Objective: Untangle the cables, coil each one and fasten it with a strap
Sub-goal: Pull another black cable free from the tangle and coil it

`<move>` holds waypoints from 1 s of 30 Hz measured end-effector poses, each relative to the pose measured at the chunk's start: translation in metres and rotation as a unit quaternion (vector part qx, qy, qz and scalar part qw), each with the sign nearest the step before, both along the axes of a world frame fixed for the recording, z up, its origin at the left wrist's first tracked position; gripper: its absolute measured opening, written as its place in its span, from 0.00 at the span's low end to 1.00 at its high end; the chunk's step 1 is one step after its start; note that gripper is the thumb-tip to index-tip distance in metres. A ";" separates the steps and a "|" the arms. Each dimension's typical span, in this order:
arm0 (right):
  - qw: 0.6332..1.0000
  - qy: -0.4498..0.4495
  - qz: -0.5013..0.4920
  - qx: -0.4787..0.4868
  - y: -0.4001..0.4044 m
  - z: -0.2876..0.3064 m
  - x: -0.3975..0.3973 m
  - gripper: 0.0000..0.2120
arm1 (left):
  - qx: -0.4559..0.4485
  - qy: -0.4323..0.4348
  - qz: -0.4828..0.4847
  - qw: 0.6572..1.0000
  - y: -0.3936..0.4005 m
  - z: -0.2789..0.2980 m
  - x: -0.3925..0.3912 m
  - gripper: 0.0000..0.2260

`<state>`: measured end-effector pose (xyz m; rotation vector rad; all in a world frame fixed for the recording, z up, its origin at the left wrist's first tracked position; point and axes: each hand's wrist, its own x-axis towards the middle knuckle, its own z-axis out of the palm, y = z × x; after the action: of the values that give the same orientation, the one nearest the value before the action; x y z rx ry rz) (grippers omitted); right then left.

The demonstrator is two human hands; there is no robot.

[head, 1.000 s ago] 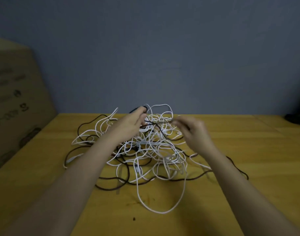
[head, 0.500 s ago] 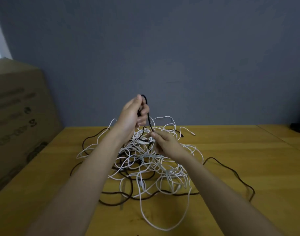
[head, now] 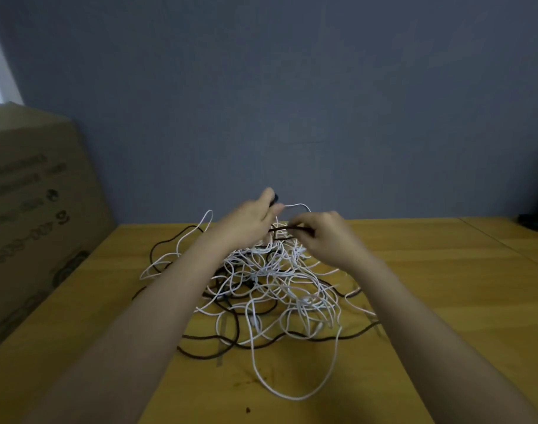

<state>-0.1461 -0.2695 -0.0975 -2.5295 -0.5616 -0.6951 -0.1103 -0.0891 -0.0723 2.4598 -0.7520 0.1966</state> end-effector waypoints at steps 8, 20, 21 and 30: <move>0.938 0.102 -0.081 0.323 -0.034 -0.016 0.028 0.07 | -0.139 0.164 -0.076 0.974 0.040 0.021 -0.014 0.23; 0.857 -0.119 0.077 0.496 0.004 0.073 0.028 0.06 | -0.315 0.220 -0.100 0.918 0.053 0.021 -0.009 0.22; 0.860 -0.135 0.075 0.486 0.006 0.074 0.030 0.06 | -0.332 0.221 -0.105 0.911 0.052 0.022 -0.010 0.21; 0.915 0.048 -0.020 0.400 0.041 0.015 0.057 0.14 | -0.497 0.285 -0.186 0.798 0.046 0.026 -0.027 0.20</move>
<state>-0.0891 -0.2289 -0.0826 -1.7889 -0.1322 -0.6380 -0.1376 -0.0428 -0.0461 1.2185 -0.6030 -0.2498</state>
